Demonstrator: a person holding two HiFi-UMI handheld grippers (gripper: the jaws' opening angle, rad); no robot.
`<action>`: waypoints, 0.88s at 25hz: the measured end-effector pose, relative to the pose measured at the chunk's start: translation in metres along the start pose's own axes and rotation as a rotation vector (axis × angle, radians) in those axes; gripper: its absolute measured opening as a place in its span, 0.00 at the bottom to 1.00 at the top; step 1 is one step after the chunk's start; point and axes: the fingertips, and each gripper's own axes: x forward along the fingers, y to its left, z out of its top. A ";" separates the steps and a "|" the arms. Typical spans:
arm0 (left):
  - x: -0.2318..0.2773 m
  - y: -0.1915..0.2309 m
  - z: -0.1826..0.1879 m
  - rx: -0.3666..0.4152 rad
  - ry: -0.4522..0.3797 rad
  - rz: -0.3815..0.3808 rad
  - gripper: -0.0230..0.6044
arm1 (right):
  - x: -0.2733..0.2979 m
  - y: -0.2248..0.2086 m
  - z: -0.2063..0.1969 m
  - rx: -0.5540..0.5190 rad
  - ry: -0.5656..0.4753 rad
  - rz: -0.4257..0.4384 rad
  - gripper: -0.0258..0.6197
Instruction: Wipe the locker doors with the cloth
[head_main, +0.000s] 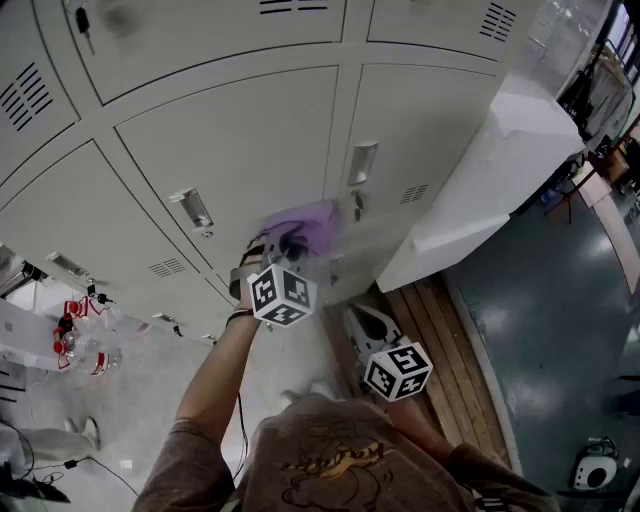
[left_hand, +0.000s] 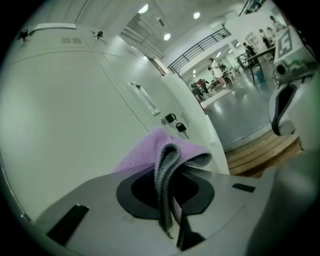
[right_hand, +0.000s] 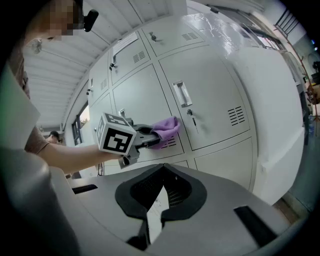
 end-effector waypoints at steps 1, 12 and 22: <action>0.001 -0.003 -0.005 0.000 0.009 -0.007 0.10 | 0.000 0.000 0.000 0.000 0.000 0.000 0.04; 0.017 -0.035 -0.042 -0.061 0.100 -0.086 0.10 | -0.003 -0.002 -0.002 0.003 0.005 -0.009 0.04; 0.021 -0.061 -0.076 -0.166 0.189 -0.187 0.10 | -0.006 -0.006 -0.005 0.015 0.005 -0.028 0.04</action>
